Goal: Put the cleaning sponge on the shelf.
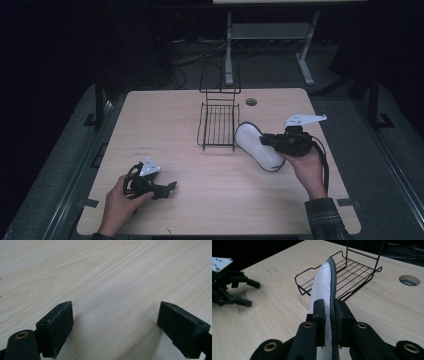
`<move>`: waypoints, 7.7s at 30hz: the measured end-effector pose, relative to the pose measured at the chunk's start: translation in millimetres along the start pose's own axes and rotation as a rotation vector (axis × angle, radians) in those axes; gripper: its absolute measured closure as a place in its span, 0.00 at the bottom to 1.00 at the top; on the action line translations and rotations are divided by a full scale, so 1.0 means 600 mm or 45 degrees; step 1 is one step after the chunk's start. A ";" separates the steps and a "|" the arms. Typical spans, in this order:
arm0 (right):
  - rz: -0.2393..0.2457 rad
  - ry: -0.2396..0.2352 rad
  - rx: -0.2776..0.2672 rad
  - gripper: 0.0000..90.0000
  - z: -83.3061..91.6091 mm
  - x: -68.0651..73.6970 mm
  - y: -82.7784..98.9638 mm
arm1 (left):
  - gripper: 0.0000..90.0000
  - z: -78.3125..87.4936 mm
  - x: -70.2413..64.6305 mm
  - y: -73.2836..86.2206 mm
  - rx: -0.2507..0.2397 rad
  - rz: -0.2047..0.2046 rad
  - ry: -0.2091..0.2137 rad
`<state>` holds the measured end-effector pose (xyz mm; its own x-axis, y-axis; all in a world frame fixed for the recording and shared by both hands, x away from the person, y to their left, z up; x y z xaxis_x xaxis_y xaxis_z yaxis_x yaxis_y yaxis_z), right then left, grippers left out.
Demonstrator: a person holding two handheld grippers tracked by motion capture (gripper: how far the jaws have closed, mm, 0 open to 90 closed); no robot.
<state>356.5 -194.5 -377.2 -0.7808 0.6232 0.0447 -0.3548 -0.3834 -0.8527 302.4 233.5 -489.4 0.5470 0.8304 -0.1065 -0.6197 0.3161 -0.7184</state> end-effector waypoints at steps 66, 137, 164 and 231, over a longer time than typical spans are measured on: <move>-0.007 -0.001 0.005 0.89 -0.162 -0.053 -0.140 | 0.14 0.001 0.000 0.000 0.009 -0.010 0.006; -0.131 0.096 0.163 0.56 -0.285 -0.101 -0.084 | 0.14 0.001 -0.001 0.000 0.011 -0.011 0.009; -0.011 0.003 0.227 1.00 -0.230 -0.057 -0.037 | 0.14 0.001 -0.001 0.000 0.010 -0.014 0.008; -0.062 0.064 0.188 1.00 -0.038 -0.019 0.080 | 0.14 0.000 -0.001 0.001 0.001 -0.007 0.010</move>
<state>359.8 -204.5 -430.2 -0.7356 0.6752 0.0546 -0.4660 -0.4458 -0.7643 301.8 233.0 -489.5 0.5549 0.8249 -0.1079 -0.6171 0.3212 -0.7183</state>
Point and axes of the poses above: each handheld gripper's, and its own axes: z roughly backward along the jaws, y roughly out of its underside, x roughly to its left, the point moved 2 cm from there along -z, roughly forward along the jaws, and after that the axes turned 9 degrees about z, right-handed, at the moved point
